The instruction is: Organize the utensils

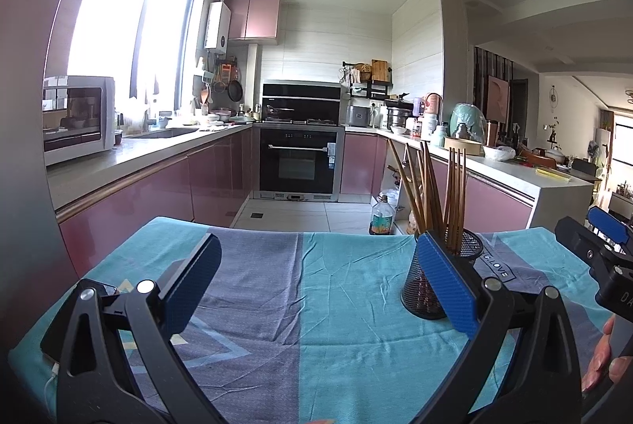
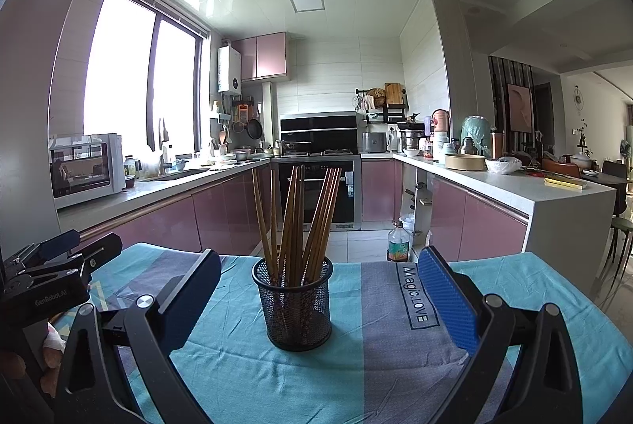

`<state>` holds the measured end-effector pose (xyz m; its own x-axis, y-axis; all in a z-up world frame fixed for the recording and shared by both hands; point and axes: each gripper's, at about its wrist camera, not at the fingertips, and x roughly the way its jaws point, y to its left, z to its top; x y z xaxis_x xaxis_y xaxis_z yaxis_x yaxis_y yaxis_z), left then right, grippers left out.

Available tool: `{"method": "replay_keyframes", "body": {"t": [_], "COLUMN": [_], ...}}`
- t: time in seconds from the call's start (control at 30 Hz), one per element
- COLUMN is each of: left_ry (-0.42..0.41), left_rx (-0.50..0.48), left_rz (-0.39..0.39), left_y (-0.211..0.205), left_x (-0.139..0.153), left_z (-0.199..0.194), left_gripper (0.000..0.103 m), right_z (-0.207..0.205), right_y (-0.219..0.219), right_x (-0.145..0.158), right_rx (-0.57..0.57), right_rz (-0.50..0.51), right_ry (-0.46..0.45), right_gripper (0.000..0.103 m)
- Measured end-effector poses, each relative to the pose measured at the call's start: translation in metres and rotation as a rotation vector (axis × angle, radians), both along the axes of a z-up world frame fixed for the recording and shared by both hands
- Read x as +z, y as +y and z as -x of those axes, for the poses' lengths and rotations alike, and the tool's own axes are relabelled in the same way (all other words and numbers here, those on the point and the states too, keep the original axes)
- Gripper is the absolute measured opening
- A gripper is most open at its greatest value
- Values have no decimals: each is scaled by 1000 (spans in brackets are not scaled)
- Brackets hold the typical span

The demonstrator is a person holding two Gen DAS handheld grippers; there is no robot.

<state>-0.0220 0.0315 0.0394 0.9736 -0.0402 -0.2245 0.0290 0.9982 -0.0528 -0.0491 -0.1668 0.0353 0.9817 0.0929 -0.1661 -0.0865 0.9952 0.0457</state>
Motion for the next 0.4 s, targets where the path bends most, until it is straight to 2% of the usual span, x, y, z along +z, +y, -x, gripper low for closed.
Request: {"method": "replay_keyframes", "body": {"t": [0.13,0.23,0.3,0.4], "left_ry": [18,73,102,156], "left_rx": [1,9,11,22], "left_rz": [-22,-13,-1,-1], "left_y": [-3,0,5,15], "left_x": [-3,-8,-11,-18], "left_z": [-4,-14,-18,-31], "left_gripper": [97,97,97,97], "right_z": [-3,-10,-20,-50], "right_y": [-2,-13,-27,-62], "right_x": [-2,-7,-13,-33], "right_rx": [0,-1,-23,-105], "right_rz": [1,-10,-16,-6], "right_ry": [13,54,111,270], "right_gripper": [96,96,96,96]}}
